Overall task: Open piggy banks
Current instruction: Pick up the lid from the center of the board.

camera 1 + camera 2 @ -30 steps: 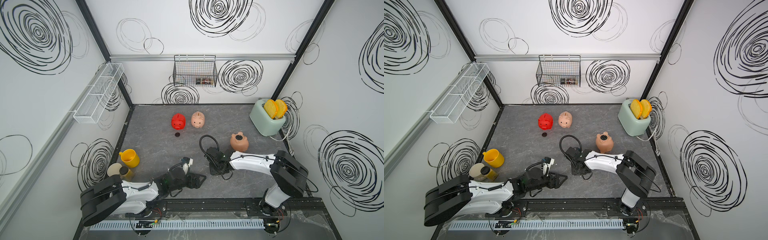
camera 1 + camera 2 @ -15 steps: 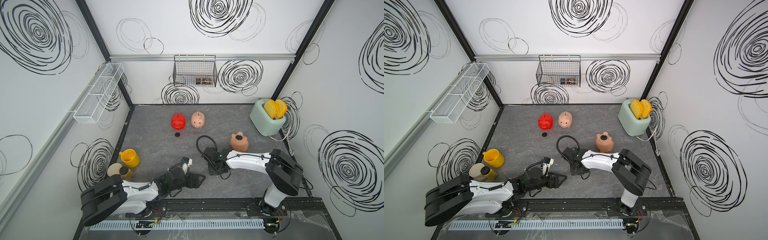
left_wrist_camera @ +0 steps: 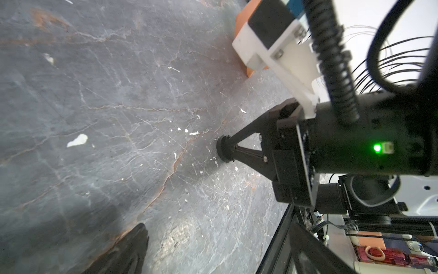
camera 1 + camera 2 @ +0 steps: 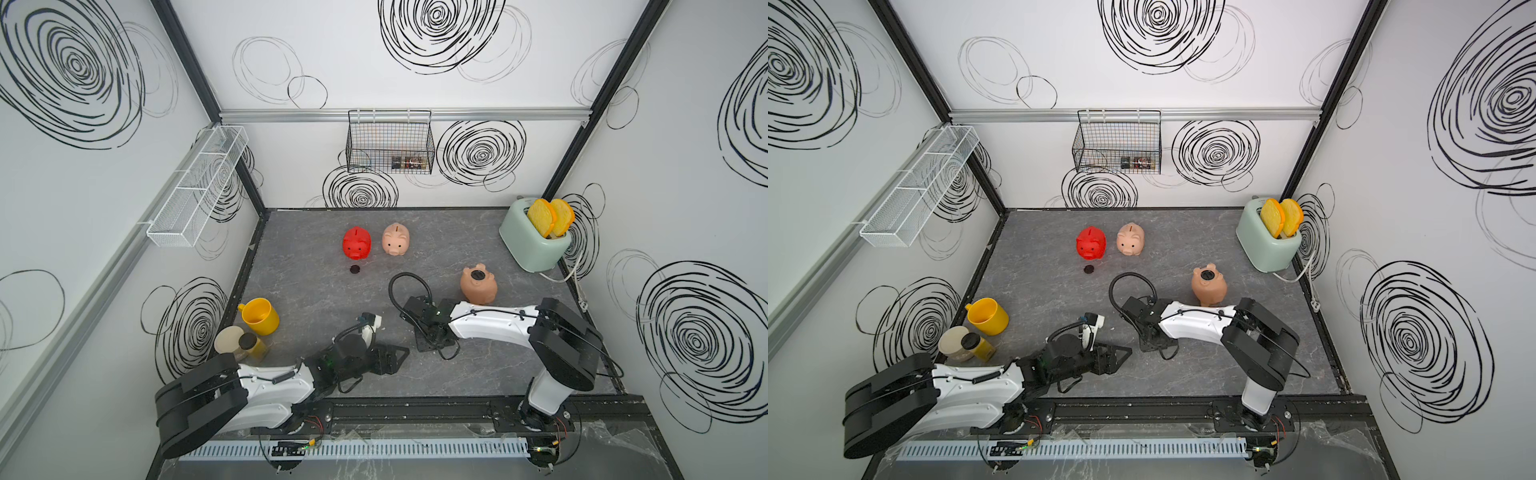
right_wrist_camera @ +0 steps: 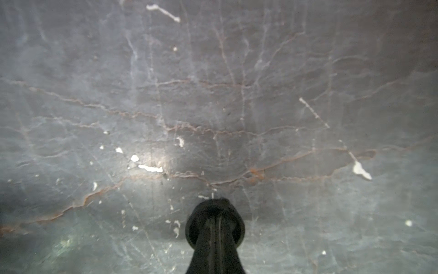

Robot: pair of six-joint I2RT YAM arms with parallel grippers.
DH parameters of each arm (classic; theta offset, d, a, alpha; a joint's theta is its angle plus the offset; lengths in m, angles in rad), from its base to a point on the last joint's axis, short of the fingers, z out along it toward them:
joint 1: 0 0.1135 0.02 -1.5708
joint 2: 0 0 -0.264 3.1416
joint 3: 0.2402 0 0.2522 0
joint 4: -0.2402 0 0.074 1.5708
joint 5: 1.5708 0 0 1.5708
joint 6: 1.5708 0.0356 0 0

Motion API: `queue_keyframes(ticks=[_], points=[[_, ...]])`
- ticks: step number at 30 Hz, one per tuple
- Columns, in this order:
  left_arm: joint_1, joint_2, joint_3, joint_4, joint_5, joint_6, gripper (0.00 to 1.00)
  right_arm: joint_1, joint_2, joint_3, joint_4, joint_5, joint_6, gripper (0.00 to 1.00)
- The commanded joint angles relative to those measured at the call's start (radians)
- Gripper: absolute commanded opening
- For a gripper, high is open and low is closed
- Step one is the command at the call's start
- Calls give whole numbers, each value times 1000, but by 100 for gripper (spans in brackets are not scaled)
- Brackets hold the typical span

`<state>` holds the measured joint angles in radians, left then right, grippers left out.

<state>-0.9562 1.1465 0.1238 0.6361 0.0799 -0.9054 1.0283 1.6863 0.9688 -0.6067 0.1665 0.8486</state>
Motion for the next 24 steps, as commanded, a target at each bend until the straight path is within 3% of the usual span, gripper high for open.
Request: queue_keyframes(ticks=[1, 7, 11, 14, 24], points=[[9, -38, 28, -27, -45, 24, 96, 3, -103, -34, 63, 1, -1, 0], [41, -100, 59, -99, -48, 65, 96, -35, -272, -109, 233, -22, -83, 0], [100, -113, 75, -116, -18, 89, 96, -149, -316, -184, 365, -183, -105, 0], [168, -110, 99, -128, 19, 112, 96, -233, -311, -212, 453, -296, -120, 0], [322, -1, 221, -159, 34, 195, 96, -378, -176, -137, 548, -401, -151, 0]])
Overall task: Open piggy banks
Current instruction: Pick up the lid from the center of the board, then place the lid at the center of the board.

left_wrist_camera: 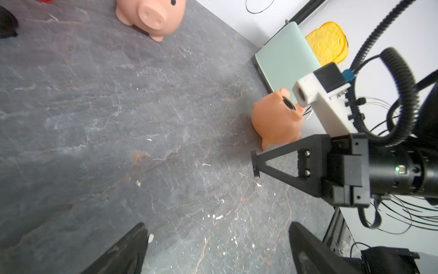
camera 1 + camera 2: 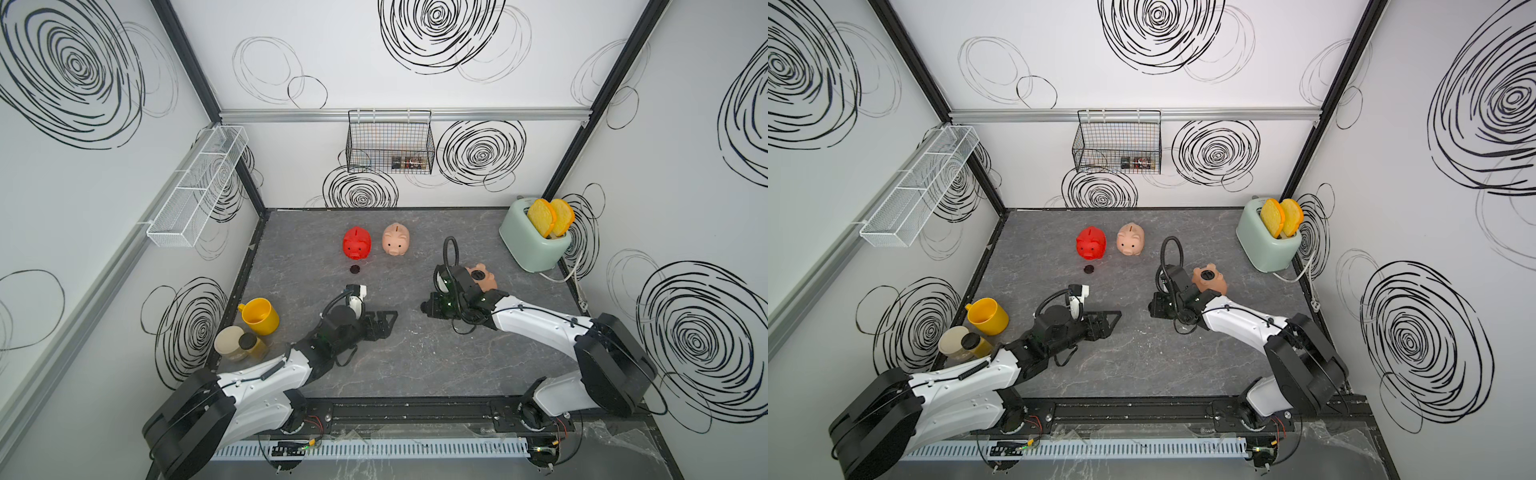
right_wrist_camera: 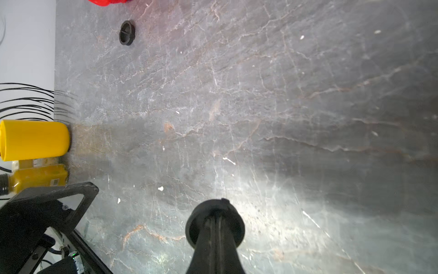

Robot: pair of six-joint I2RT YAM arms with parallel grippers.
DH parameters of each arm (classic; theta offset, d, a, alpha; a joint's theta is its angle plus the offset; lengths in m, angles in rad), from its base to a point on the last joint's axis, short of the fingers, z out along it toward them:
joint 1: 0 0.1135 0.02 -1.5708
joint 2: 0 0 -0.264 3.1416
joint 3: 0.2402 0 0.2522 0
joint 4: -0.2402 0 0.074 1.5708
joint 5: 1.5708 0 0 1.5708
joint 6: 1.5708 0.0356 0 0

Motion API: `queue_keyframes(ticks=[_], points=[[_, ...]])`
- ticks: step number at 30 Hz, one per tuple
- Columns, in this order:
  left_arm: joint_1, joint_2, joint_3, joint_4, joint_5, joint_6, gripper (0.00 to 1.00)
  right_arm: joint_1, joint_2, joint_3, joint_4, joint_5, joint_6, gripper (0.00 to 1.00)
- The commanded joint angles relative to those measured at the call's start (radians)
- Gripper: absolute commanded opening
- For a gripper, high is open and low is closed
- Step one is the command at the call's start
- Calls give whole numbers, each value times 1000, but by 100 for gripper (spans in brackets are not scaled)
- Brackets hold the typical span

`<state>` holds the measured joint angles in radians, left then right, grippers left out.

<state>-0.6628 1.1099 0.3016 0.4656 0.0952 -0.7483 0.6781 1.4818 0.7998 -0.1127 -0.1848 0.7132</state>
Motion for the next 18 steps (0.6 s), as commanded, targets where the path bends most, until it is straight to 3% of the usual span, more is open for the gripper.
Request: queue_keyframes(ticks=[1, 12, 18], points=[[38, 48, 55, 14, 21, 38, 96, -38, 39, 36, 68, -56, -16, 0], [106, 208, 167, 97, 28, 23, 96, -150, 167, 95, 218, -128, 46, 0], [129, 326, 224, 179, 41, 0, 96, -158, 249, 143, 274, -124, 84, 0]])
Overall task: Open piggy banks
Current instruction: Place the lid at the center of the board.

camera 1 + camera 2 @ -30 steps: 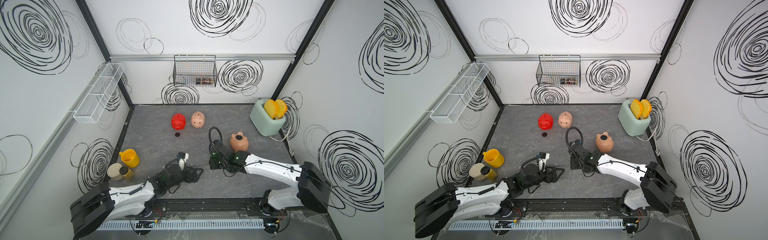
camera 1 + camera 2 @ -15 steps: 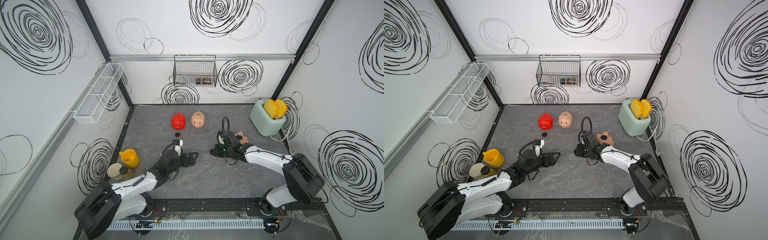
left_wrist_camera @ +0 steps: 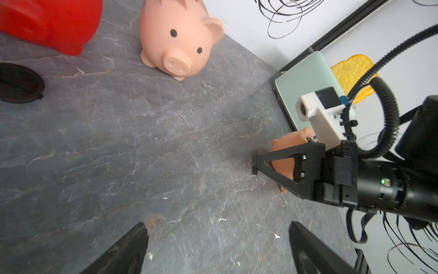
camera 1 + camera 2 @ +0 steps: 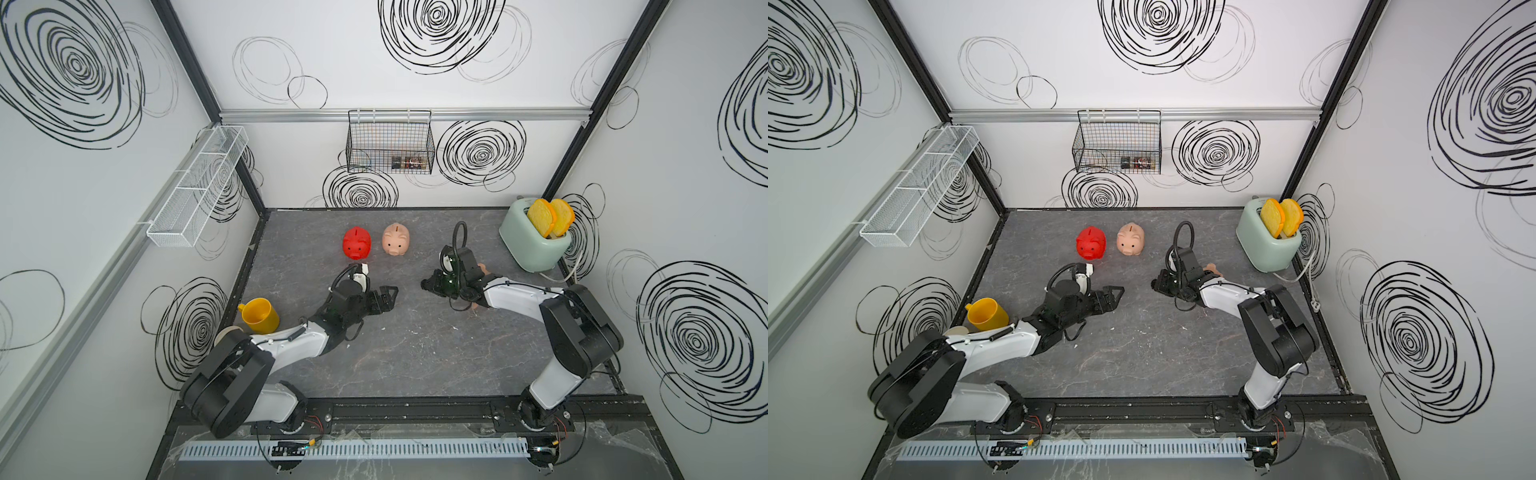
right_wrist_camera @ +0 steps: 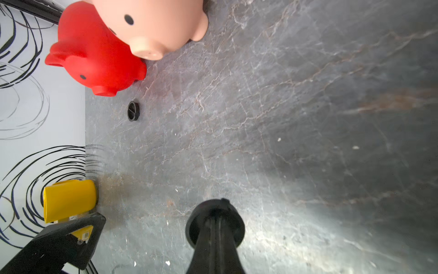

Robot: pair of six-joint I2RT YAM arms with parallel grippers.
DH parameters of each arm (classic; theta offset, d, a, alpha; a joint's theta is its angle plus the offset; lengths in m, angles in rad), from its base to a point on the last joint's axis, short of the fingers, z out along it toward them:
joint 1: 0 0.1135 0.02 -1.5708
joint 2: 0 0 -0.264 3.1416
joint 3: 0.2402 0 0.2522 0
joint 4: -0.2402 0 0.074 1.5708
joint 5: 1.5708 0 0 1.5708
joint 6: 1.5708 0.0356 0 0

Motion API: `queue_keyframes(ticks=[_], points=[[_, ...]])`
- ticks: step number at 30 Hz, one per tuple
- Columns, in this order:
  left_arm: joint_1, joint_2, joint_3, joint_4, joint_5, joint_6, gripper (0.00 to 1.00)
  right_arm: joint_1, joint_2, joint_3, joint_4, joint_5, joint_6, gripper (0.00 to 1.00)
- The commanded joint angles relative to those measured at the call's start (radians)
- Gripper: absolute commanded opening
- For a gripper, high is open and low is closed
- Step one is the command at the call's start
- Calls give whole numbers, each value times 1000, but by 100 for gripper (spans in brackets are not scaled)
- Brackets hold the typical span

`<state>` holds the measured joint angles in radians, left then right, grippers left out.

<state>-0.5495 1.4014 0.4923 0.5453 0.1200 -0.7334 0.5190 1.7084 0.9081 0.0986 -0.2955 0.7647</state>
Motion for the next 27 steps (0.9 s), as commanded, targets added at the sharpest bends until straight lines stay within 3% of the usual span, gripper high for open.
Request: queue_keyframes(ticks=[1, 12, 27], points=[[19, 48, 38, 109, 25, -21, 96, 1, 34, 41, 72, -13, 40, 0], [84, 147, 37, 208, 96, -7, 96, -11, 166, 101, 157, -43, 119, 0], [123, 134, 14, 196, 64, 12, 96, -22, 310, 200, 239, -108, 200, 0]])
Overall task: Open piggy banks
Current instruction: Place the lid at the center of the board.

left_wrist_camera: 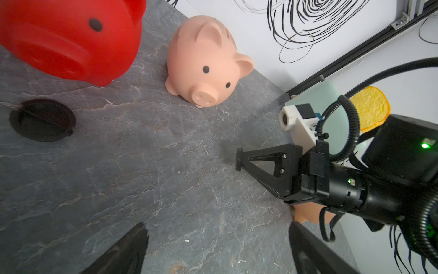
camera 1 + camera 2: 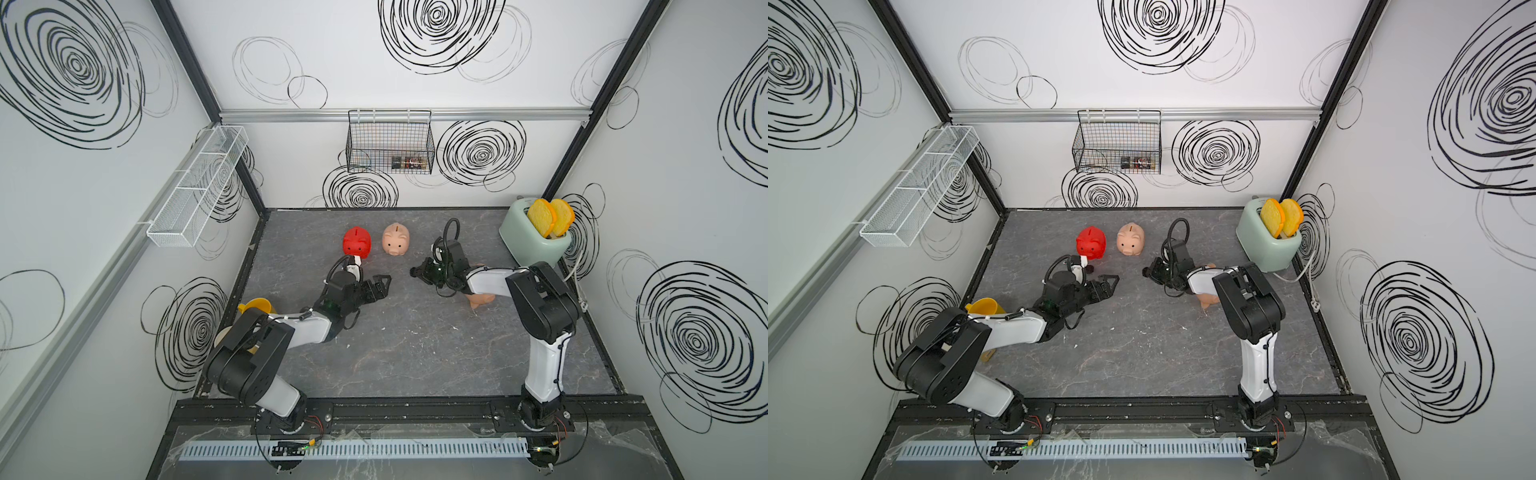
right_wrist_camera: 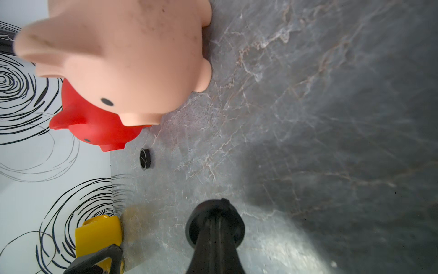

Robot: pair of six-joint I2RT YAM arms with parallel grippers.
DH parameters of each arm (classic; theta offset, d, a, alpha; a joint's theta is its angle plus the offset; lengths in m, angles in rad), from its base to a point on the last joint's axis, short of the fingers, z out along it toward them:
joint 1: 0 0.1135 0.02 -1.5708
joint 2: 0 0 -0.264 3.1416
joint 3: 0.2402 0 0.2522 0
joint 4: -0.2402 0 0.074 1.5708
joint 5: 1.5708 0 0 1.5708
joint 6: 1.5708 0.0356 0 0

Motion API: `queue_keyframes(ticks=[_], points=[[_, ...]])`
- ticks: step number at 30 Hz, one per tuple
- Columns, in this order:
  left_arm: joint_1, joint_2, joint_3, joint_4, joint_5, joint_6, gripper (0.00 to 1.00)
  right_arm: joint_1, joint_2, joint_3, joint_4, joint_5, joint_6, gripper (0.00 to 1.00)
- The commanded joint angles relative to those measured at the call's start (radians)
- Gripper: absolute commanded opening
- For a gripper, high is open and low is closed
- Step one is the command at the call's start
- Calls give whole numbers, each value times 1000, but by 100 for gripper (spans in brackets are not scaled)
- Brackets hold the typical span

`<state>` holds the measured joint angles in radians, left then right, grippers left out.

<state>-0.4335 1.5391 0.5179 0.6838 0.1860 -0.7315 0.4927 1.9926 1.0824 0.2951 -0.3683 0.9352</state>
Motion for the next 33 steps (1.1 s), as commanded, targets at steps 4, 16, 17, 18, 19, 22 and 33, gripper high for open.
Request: queue_keyframes(ticks=[4, 16, 17, 18, 19, 22, 33], points=[[10, -7, -13, 53, -4, 12, 96, 21, 60, 68, 47, -39, 39, 0], [25, -30, -23, 41, -14, 15, 96, 60, 171, 206, 20, -24, 64, 0], [26, -31, -24, 40, -16, 16, 96, 63, 176, 212, 20, -21, 66, 0], [27, -30, -24, 37, -17, 16, 96, 66, 181, 219, 20, -21, 68, 0], [28, -30, -24, 37, -16, 16, 96, 68, 187, 226, 19, -20, 69, 0], [28, -26, -21, 39, -15, 15, 96, 73, 205, 251, 9, -20, 74, 0], [28, -28, -22, 39, -7, 11, 96, 89, 243, 299, -7, 0, 93, 3]])
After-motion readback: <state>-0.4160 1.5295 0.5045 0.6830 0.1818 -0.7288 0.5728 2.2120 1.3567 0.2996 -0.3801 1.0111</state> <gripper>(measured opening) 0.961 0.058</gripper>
